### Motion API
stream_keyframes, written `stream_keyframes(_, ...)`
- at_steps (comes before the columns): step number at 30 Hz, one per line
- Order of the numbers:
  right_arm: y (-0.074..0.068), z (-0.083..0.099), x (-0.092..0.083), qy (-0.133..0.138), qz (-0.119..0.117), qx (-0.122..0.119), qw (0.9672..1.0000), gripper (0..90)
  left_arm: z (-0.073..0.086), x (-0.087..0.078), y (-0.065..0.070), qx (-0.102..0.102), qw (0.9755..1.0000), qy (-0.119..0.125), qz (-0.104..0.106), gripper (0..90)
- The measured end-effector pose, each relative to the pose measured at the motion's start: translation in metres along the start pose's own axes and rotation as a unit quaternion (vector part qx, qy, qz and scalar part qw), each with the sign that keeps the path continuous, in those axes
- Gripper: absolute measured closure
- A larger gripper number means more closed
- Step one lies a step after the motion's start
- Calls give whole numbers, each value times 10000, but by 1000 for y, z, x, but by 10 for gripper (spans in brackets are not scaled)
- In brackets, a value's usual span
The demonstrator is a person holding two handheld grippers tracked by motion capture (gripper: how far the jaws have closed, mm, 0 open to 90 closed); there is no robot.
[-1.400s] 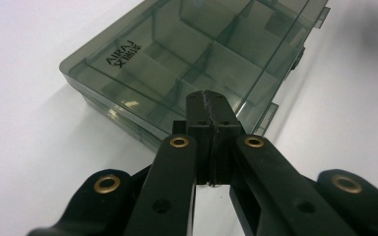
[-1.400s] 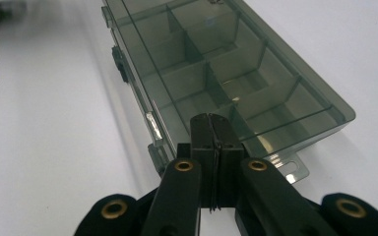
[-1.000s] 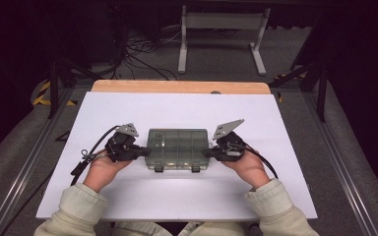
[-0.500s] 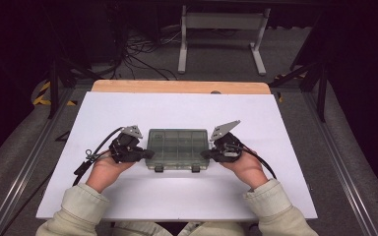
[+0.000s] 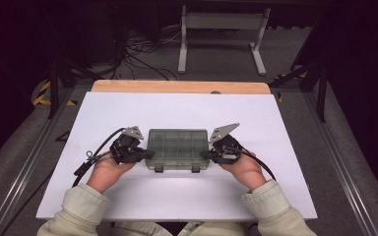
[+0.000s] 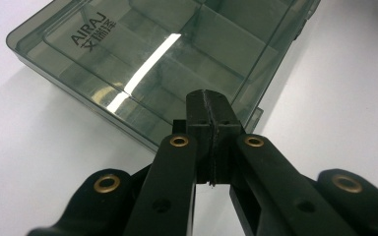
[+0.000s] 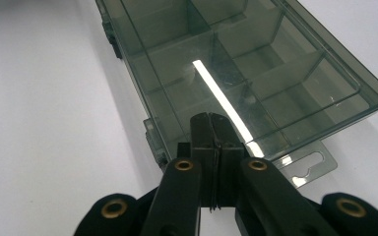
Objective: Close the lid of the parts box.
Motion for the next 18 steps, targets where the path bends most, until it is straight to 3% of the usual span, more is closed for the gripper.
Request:
stream_keyframes(10, -2, 1, 0, 37, 136, -97, 9999, 900, 2, 0, 2, -37, 9999, 76, -136, 899)
stream_keyframes(12, -2, 2, 1, 57, 201, -124, 9997, 900, 4, 4, 2, 1, 9999, -4, -147, 900)
stream_keyframes(13, -4, 4, 4, -71, 212, -101, 9997, 900, 4, 4, 3, -37, 9999, 23, -151, 900)
stream_keyframes(15, -5, 4, 5, 13, 242, -148, 9996, 900, 5, 4, 3, 135, 9996, 26, -260, 900)
stream_keyframes(18, -4, 4, 5, 47, 210, -128, 9997, 900, 5, 4, 3, 71, 9996, 50, -259, 900)
Point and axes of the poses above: each handheld gripper's, and its own axes: x roughly forward along the jaws, z roughly out of its underside, y roughly to its right, the point moved 7 cm from there along x, roughly forward along the jaws, and after that the axes turned 3 degrees about -z, right-handed, at the moved point
